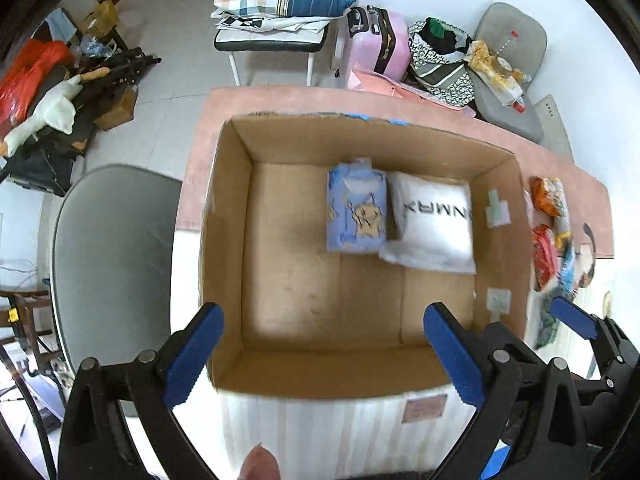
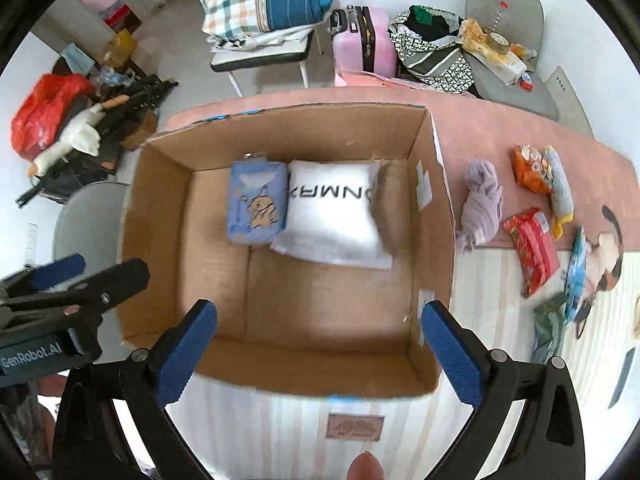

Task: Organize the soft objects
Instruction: 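Grasp the lavender cloth with the left tool while the right grasps the red snack bag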

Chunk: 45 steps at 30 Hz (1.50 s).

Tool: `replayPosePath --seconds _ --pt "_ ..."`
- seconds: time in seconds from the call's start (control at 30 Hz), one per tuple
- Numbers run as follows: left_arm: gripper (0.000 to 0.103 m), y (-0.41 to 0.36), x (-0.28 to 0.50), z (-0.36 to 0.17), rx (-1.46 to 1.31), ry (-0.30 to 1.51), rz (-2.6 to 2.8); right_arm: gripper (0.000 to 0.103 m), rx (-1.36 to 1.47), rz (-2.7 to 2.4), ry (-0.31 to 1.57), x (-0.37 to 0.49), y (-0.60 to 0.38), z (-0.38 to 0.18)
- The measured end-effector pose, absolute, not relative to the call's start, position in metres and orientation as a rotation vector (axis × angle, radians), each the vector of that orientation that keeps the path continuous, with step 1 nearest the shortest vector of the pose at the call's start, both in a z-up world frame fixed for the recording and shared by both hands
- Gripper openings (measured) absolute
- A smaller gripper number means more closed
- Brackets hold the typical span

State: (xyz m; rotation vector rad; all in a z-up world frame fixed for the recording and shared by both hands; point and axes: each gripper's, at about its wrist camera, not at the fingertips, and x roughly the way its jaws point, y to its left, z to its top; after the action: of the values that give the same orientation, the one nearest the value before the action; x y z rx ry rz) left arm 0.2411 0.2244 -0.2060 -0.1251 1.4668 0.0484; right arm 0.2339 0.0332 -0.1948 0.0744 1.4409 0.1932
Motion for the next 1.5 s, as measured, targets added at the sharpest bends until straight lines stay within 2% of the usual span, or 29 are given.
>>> replayPosePath --seconds 0.27,0.5,0.63,0.8,0.97,1.1,1.2,1.23,1.27,1.37,1.5 --pt "0.102 0.196 0.218 -0.164 -0.112 1.364 0.081 0.103 0.232 0.236 1.374 0.201 -0.010 -0.165" --pt "0.102 0.099 0.242 -0.136 -0.040 1.277 0.009 0.103 0.251 0.135 1.290 0.203 -0.114 -0.143" --pt "0.102 0.027 0.279 -0.162 0.012 1.342 -0.082 0.103 0.240 0.011 1.321 0.218 -0.192 -0.161" --pt "0.102 -0.063 0.338 -0.227 0.180 1.463 -0.160 0.103 0.242 -0.029 1.429 0.257 -0.270 -0.220" --pt "0.101 -0.108 0.383 -0.295 0.313 1.584 -0.138 0.103 0.164 0.035 1.536 0.301 -0.281 -0.291" --pt "0.101 -0.116 0.400 -0.328 0.364 1.639 -0.100 0.100 0.143 0.088 1.626 0.321 -0.266 -0.339" --pt "0.099 -0.116 0.407 -0.347 0.387 1.674 -0.072 0.084 0.163 0.093 1.675 0.325 -0.264 -0.367" --pt "0.099 -0.115 0.408 -0.351 0.382 1.682 -0.076 0.074 0.157 0.080 1.688 0.325 -0.264 -0.372" --pt "0.099 -0.115 0.409 -0.354 0.373 1.692 -0.080 0.071 0.144 0.055 1.691 0.323 -0.268 -0.375" --pt "0.099 -0.117 0.415 -0.363 0.352 1.720 -0.096 0.065 0.227 -0.069 1.683 0.315 -0.295 -0.375" --pt "0.099 -0.121 0.418 -0.384 0.360 1.778 -0.129 0.067 0.343 -0.127 1.696 0.308 -0.319 -0.380"
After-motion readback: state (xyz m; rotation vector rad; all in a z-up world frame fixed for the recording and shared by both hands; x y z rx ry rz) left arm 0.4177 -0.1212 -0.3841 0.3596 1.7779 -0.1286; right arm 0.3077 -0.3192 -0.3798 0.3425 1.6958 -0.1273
